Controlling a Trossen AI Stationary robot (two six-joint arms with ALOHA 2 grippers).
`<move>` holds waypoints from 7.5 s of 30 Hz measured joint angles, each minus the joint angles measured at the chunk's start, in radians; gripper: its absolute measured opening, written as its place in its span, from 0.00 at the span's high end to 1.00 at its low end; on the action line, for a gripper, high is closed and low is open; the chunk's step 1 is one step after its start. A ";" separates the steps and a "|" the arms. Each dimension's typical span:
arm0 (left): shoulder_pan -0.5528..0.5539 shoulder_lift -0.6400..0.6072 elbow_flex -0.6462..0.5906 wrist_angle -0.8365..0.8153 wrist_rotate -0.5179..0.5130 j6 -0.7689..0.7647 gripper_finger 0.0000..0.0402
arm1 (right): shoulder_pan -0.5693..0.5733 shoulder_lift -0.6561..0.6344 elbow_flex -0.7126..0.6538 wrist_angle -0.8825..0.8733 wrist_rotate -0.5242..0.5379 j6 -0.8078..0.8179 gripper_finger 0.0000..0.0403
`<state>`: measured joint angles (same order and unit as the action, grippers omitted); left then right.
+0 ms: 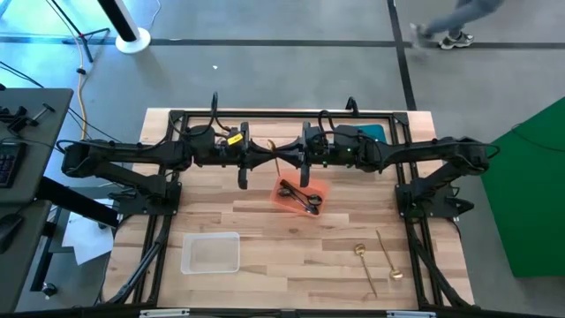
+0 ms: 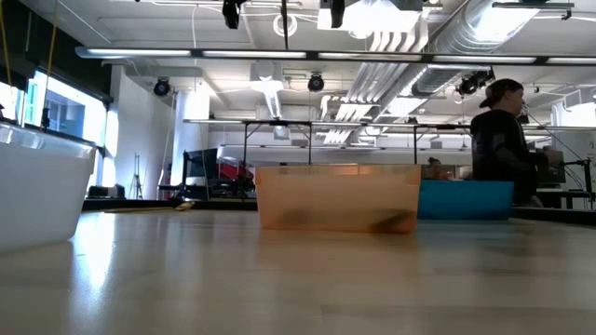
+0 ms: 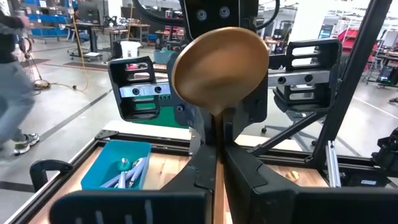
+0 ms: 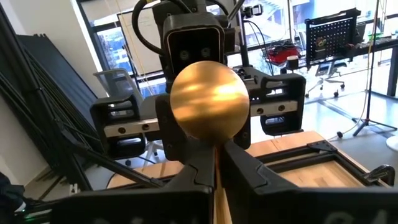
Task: Sort silverware by color (type)
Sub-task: Put the top right golden spoon into the white bin, then put the bottom right golden spoon into the white bin
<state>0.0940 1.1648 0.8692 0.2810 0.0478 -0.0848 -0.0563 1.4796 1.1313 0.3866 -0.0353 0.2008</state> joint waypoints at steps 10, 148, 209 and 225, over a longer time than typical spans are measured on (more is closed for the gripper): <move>0.005 -0.008 0.000 -0.033 -0.023 0.009 0.76 | 0.000 0.000 -0.001 -0.003 -0.003 0.001 1.00; -0.723 0.168 0.266 -1.215 -0.119 -0.358 1.00 | -0.050 -0.406 -0.312 -0.081 0.117 -0.026 0.42; -0.563 0.424 -0.019 -0.958 0.205 -0.050 0.72 | -0.050 -0.405 -0.312 -0.132 0.141 -0.015 0.42; -0.454 0.301 0.243 -1.355 0.269 -0.021 0.63 | -0.050 -0.405 -0.312 -0.132 0.141 0.059 0.42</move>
<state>-0.3598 1.4662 1.1125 -1.0741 0.3167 -0.1053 -0.1066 1.0744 0.8196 0.2548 0.1059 0.2596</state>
